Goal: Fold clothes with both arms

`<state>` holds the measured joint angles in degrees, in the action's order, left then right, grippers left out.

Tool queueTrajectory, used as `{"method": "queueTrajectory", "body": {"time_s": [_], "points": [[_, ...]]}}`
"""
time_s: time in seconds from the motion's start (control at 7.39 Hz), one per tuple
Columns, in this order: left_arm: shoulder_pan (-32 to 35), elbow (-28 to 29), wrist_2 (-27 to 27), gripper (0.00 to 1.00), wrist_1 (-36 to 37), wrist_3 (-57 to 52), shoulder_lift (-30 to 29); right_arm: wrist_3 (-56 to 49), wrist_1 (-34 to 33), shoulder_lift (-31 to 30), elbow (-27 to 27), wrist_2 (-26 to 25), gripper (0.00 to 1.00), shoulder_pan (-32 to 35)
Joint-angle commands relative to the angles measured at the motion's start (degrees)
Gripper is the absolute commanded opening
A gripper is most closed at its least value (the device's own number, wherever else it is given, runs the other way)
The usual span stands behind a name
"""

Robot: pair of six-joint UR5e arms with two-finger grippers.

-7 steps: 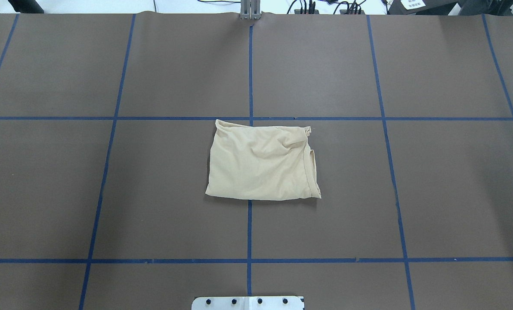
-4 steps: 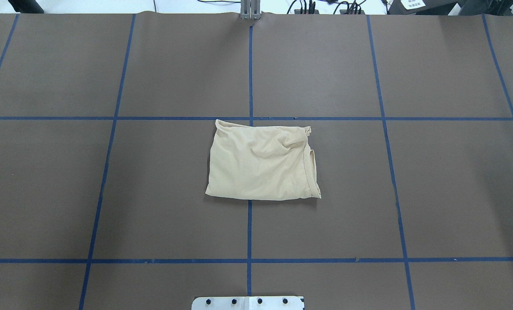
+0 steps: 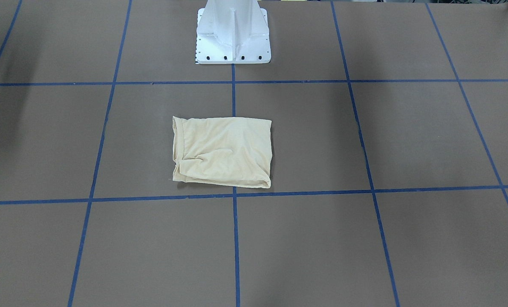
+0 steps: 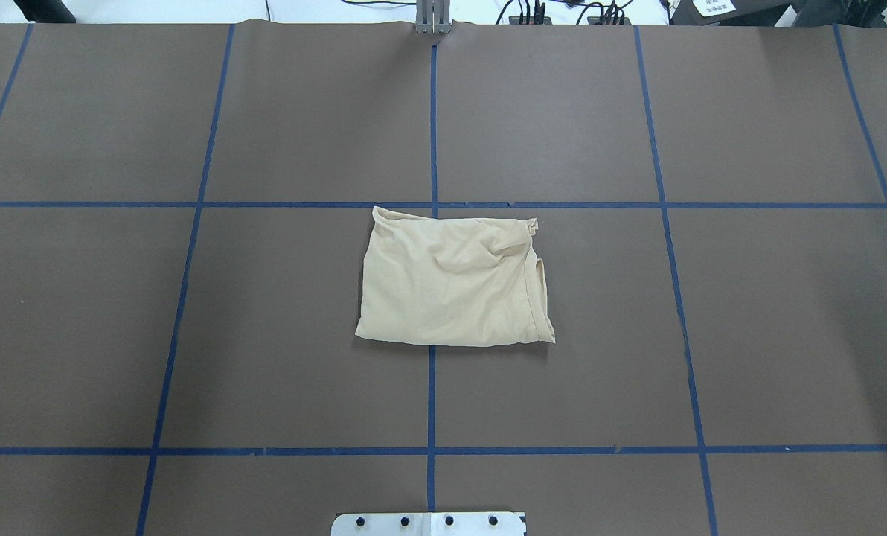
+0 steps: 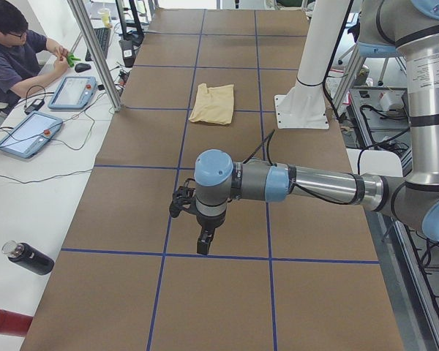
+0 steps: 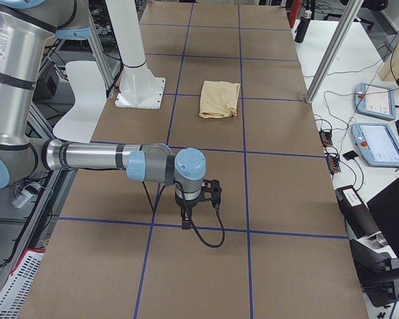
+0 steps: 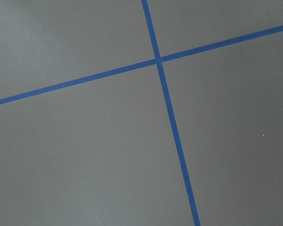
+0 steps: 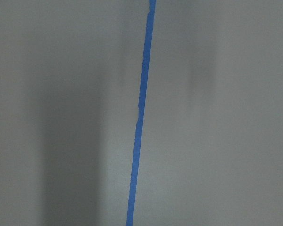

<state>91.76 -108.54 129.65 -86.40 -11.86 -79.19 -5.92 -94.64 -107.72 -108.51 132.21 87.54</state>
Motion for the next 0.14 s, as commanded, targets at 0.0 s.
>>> {"method": "queueTrajectory", "body": {"time_s": [0.0], "points": [[0.0,0.1,0.0,1.0,0.1,0.0,0.0,0.0,0.0,0.1,0.0,0.0,1.0,0.0]]}}
